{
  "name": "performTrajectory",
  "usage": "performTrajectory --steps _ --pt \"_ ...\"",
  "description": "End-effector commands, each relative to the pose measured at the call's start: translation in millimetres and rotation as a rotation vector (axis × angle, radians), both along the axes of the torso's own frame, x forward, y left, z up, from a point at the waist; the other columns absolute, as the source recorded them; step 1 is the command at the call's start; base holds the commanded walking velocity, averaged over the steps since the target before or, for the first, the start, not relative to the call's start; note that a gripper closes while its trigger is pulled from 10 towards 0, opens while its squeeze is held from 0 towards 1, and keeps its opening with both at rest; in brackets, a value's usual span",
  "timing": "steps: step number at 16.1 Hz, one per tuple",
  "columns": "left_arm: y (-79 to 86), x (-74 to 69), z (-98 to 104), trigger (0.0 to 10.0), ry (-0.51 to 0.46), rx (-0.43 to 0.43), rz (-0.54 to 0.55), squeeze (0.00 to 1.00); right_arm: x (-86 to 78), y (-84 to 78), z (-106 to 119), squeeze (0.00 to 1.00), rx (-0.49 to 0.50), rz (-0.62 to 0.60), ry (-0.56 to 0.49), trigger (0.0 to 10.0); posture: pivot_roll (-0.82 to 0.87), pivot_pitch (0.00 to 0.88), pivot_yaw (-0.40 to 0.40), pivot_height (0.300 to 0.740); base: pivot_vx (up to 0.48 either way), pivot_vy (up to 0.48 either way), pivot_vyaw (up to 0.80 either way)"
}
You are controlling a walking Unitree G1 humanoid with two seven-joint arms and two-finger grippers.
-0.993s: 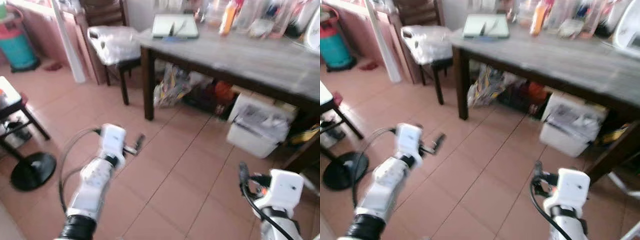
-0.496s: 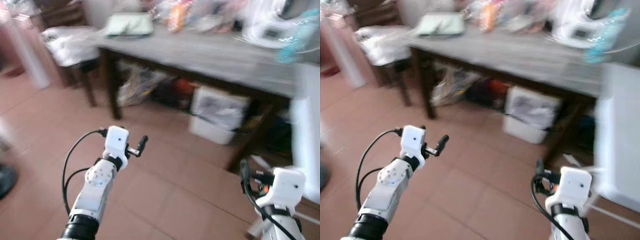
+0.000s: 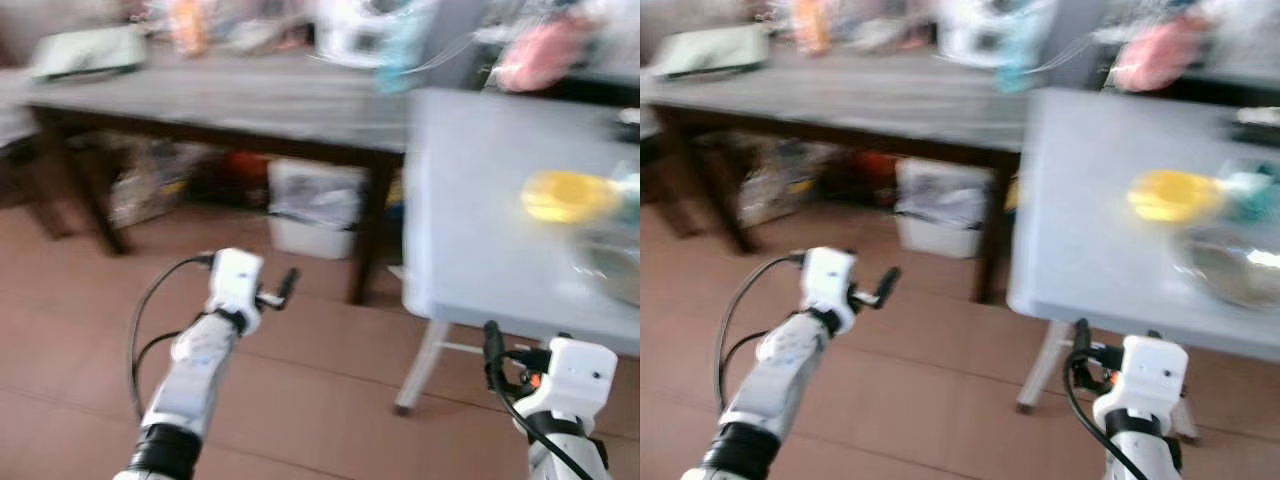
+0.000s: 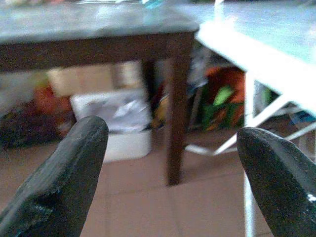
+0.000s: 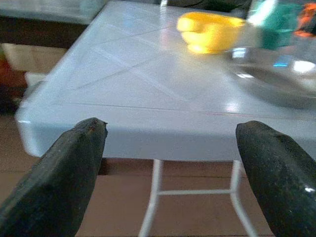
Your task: Setting the table
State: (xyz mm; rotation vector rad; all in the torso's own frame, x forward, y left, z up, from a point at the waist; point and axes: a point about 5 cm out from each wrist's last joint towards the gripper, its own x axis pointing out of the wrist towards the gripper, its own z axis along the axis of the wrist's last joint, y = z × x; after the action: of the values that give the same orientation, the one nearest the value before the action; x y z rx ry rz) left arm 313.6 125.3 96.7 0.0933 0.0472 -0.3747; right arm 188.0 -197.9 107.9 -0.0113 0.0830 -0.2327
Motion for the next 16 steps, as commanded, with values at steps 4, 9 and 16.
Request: performTrajectory --steps 4,9,16 --pt "9.5 0.9 10 10.0 -0.027 -0.008 0.028 0.0 0.4 7.4 12 0.0 -0.05 0.026 -0.049 10.0 0.01 0.088 -0.003 0.74 0.0 -0.399 0.0" --pt "1.2 2.8 29 10.0 -0.08 -0.041 0.017 0.0 -0.1 7.4 17 0.0 -0.066 0.025 -0.064 10.0 0.0 0.093 0.005 0.74 0.0 -0.238 0.0" --pt "0.0 2.1 29 10.0 -0.065 -0.05 0.026 0.0 4.6 14.5 26 0.0 -0.092 0.058 -0.094 10.0 0.01 0.09 0.002 0.74 0.0 -0.449 0.0"
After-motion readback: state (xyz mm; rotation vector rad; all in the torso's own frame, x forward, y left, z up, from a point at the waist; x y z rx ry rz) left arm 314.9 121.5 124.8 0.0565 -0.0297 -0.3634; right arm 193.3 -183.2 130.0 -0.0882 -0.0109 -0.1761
